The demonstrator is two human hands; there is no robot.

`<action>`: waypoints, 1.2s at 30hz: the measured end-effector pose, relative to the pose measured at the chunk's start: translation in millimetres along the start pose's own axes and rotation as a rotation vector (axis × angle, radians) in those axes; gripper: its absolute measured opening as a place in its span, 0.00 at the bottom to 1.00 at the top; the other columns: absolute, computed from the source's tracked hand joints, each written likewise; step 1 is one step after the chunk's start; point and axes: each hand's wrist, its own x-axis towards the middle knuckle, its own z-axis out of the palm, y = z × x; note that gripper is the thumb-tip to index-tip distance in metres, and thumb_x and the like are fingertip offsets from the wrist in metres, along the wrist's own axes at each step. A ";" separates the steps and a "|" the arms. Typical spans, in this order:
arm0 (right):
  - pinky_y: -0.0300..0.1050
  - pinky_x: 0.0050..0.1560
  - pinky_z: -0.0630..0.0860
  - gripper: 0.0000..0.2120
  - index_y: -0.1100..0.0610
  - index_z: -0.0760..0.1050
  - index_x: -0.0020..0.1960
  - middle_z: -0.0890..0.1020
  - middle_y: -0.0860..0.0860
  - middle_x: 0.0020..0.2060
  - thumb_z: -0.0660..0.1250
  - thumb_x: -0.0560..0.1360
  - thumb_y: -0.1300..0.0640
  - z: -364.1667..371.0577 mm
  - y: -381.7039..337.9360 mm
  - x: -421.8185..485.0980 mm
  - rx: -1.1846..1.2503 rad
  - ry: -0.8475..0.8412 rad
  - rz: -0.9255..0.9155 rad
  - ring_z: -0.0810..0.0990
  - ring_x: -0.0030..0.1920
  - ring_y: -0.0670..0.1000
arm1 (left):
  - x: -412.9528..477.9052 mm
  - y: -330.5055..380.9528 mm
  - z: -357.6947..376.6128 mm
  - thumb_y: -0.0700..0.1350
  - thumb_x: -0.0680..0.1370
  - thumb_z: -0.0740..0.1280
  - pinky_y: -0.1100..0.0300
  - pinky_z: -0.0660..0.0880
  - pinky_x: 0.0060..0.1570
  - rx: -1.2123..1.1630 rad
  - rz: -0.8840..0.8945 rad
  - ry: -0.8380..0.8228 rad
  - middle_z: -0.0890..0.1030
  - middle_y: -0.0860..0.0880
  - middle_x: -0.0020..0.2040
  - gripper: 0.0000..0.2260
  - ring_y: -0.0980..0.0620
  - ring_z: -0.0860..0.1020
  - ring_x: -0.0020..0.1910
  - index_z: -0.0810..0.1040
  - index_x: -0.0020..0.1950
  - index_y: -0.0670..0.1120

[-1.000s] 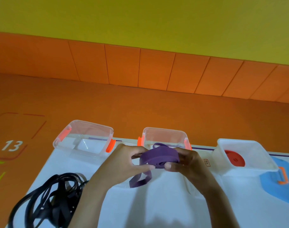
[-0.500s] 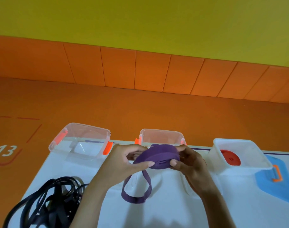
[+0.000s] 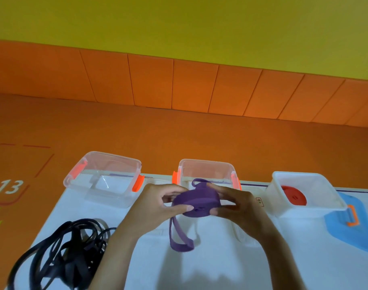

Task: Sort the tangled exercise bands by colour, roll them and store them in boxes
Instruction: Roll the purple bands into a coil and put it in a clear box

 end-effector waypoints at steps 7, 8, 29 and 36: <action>0.44 0.51 0.82 0.19 0.50 0.86 0.57 0.88 0.54 0.53 0.82 0.67 0.47 7.1 2.8 -1.0 0.271 0.144 -0.090 0.87 0.56 0.56 | -3.3 -5.9 4.3 0.55 0.70 0.81 0.69 0.79 0.48 -0.046 -0.039 0.059 0.87 0.59 0.44 0.13 0.60 0.85 0.44 0.87 0.53 0.59; 0.47 0.51 0.83 0.19 0.51 0.85 0.58 0.88 0.54 0.53 0.82 0.69 0.48 8.4 5.2 -0.9 0.252 0.140 -0.088 0.87 0.56 0.57 | -3.8 -6.3 2.1 0.54 0.71 0.82 0.70 0.78 0.46 -0.035 -0.033 0.062 0.87 0.59 0.42 0.12 0.60 0.84 0.42 0.87 0.53 0.59; 0.49 0.55 0.82 0.19 0.56 0.82 0.62 0.86 0.58 0.55 0.78 0.75 0.49 14.7 8.9 2.8 0.396 0.141 -0.186 0.85 0.57 0.60 | -0.4 13.2 -0.3 0.47 0.72 0.83 0.65 0.81 0.58 -0.151 0.073 0.077 0.89 0.55 0.55 0.17 0.54 0.87 0.57 0.87 0.58 0.59; 0.50 0.53 0.81 0.18 0.61 0.79 0.59 0.84 0.60 0.54 0.79 0.75 0.55 32.9 9.0 1.0 0.704 0.071 -0.110 0.83 0.55 0.59 | -1.2 14.0 -1.5 0.48 0.73 0.82 0.61 0.82 0.58 -0.192 0.090 0.097 0.89 0.53 0.56 0.15 0.51 0.87 0.57 0.88 0.58 0.57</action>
